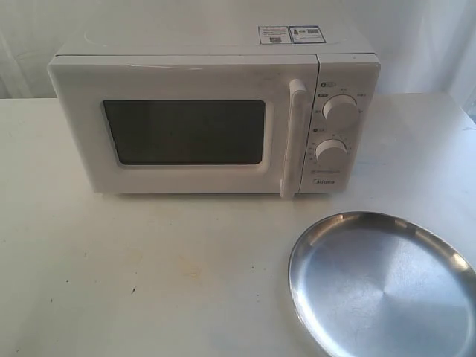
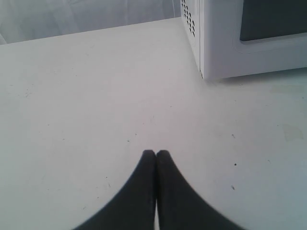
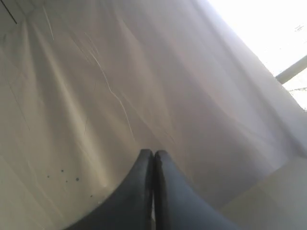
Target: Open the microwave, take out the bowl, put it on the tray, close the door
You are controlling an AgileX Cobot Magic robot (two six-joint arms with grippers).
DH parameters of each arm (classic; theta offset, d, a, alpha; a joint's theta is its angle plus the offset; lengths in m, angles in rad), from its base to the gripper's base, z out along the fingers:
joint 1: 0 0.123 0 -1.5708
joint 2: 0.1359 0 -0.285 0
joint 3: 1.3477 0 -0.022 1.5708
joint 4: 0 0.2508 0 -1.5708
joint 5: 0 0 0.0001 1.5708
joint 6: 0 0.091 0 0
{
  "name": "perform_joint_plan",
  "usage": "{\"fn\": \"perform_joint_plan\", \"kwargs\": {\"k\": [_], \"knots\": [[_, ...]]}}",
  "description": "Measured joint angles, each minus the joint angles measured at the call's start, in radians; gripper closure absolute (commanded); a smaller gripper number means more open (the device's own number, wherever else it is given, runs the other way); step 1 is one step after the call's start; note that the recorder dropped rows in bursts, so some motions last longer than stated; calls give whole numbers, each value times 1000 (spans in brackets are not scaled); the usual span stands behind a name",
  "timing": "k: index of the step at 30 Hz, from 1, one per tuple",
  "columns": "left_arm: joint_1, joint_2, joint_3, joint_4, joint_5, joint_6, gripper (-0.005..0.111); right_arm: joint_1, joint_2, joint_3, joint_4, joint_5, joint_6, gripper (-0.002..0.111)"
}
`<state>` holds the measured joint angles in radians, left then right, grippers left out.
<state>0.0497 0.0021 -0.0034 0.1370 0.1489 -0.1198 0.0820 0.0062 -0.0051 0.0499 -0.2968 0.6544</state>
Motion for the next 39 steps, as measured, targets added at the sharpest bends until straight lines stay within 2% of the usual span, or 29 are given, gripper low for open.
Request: {"fn": "perform_joint_plan", "kwargs": {"k": [2, 4, 8, 11, 15, 20, 22, 28, 32, 36, 39], "knots": [[0, 0, 0, 0, 0, 0, 107, 0, 0, 0, -31, -7, 20, 108], [0, 0, 0, 0, 0, 0, 107, 0, 0, 0, -149, -47, 94, 108], [0, 0, 0, 0, 0, 0, 107, 0, -2, -38, -563, -255, 405, 108], [0, 0, 0, 0, 0, 0, 107, 0, 42, -173, -819, -396, 595, 108], [0, 0, 0, 0, 0, 0, 107, 0, 185, -349, -1086, -452, 686, 108], [0, 0, 0, 0, 0, 0, 107, 0, 446, -407, -1230, -500, 744, 108], [0, 0, 0, 0, 0, 0, 107, 0, 583, -400, -1270, -542, 725, 108], [0, 0, 0, 0, 0, 0, 107, 0, 946, -357, -1298, -696, 508, 108], [0, 0, 0, 0, 0, 0, 107, 0, 1115, -313, -1289, -734, 282, 108], [0, 0, 0, 0, 0, 0, 107, 0, 1251, -269, -1212, -802, 2, 108], [0, 0, 0, 0, 0, 0, 107, 0, 1332, -265, -1116, -861, -106, 108]]}}
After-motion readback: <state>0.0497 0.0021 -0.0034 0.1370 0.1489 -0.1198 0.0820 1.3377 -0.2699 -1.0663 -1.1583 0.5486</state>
